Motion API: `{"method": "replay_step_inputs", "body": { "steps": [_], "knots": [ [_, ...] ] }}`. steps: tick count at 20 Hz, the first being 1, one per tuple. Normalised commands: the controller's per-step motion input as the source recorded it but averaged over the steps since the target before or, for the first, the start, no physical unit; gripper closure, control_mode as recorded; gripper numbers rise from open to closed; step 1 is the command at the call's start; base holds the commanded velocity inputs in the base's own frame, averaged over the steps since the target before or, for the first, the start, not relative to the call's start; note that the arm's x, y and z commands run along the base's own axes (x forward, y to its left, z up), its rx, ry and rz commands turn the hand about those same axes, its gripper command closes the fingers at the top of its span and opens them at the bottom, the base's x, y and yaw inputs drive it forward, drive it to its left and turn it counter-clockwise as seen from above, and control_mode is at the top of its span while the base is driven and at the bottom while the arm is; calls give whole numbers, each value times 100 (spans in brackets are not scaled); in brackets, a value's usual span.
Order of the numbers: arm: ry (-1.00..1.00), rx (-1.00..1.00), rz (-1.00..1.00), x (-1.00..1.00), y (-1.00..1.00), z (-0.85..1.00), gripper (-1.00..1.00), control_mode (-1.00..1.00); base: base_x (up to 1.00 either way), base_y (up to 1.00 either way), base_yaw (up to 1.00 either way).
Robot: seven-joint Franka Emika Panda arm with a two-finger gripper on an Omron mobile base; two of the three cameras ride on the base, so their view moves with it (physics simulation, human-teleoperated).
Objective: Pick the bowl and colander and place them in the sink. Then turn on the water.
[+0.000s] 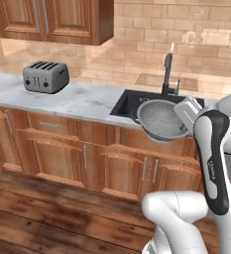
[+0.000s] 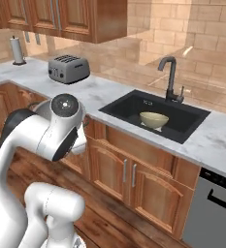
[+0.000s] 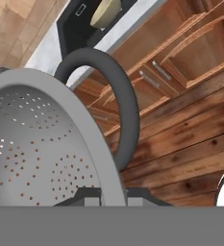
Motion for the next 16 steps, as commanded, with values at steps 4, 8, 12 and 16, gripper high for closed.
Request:
{"method": "replay_step_inputs", "body": {
  "steps": [4, 8, 12, 16],
  "knots": [
    [0, 0, 0, 0, 0, 0, 100, 100, 36, 32, -37],
    [0, 0, 0, 0, 0, 0, 100, 100, 35, 18, -42],
    [0, 0, 0, 0, 0, 0, 100, 100, 39, 24, -34],
    [0, 0, 0, 0, 0, 0, 100, 100, 44, 26, -30]
  ]
}}
